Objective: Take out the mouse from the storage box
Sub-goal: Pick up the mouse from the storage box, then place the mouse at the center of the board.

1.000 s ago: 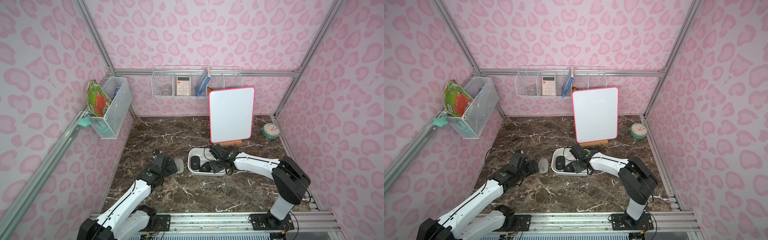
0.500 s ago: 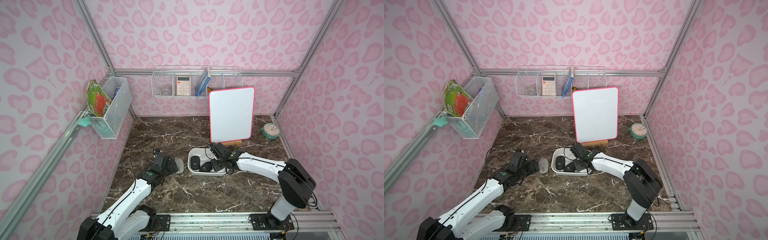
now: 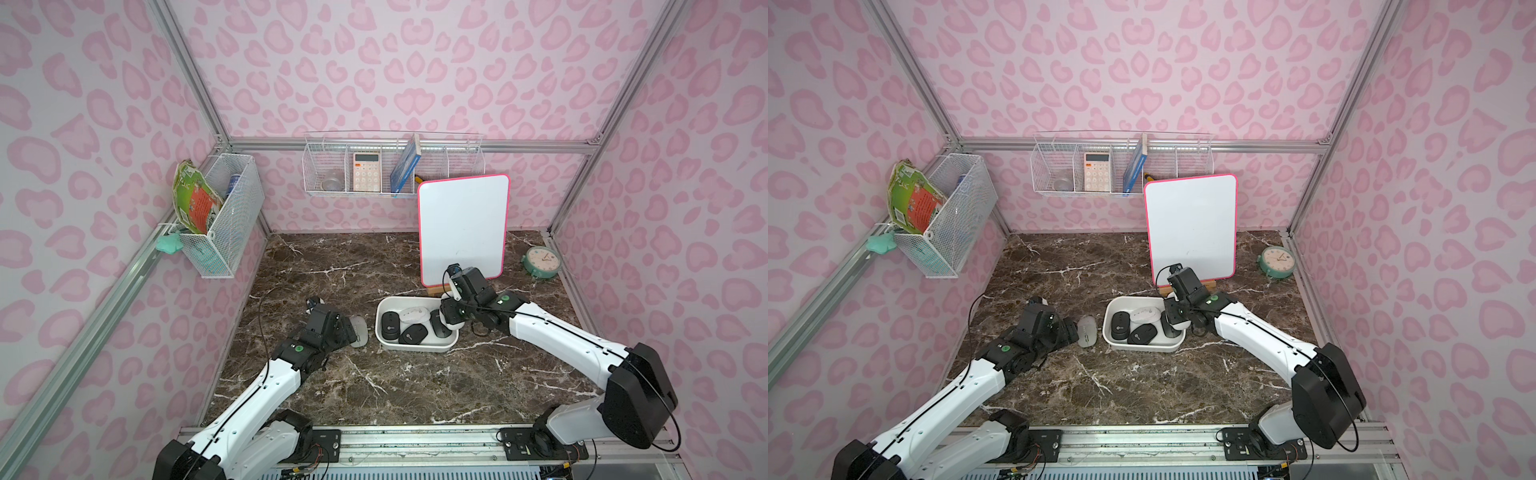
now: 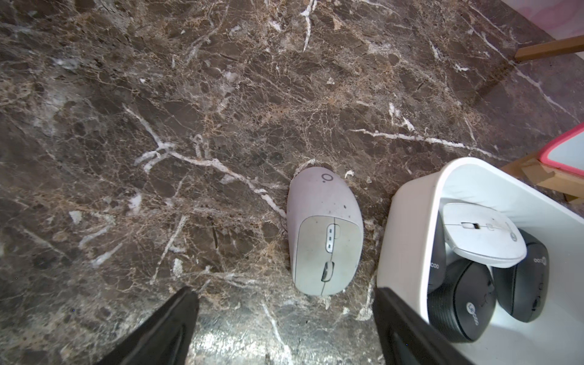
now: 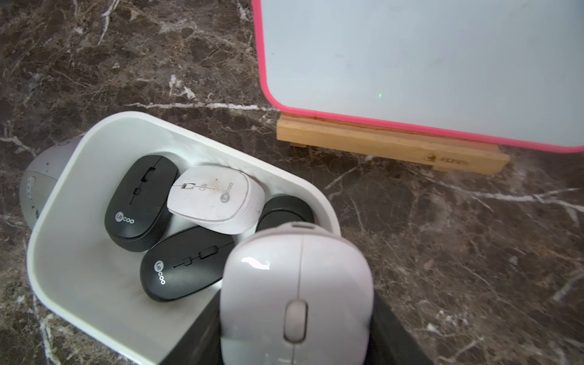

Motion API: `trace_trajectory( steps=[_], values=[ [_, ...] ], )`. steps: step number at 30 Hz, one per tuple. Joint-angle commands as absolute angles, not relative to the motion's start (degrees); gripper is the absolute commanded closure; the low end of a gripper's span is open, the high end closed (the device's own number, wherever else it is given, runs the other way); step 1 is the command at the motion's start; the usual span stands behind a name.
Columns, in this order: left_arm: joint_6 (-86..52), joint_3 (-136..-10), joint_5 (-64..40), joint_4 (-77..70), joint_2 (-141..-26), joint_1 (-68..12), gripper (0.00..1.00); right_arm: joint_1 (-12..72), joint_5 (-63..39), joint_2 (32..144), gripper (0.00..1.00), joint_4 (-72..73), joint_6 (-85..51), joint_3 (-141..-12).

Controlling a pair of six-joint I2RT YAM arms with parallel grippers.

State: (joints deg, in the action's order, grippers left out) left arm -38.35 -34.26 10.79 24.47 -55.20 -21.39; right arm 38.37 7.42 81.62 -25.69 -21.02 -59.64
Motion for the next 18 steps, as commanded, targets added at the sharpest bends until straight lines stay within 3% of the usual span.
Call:
trace_trajectory(
  steps=[1, 10, 18],
  values=[
    [-37.79, -34.63, 9.89, 25.40, -54.87, -21.36, 0.08, 35.62, 6.64, 79.42, 0.54, -27.04, -22.47, -57.98],
    [-38.12, -36.74, 9.06, 26.80, -55.20, -21.40, 0.08, 24.70, 3.35, 73.94, 0.55, -25.88, -24.03, -49.39],
    [-38.49, -37.66, 7.89, 27.25, -55.57, -21.36, 0.08, 22.09, 1.98, 74.72, 0.56, -23.86, -25.15, -44.17]
  ],
)
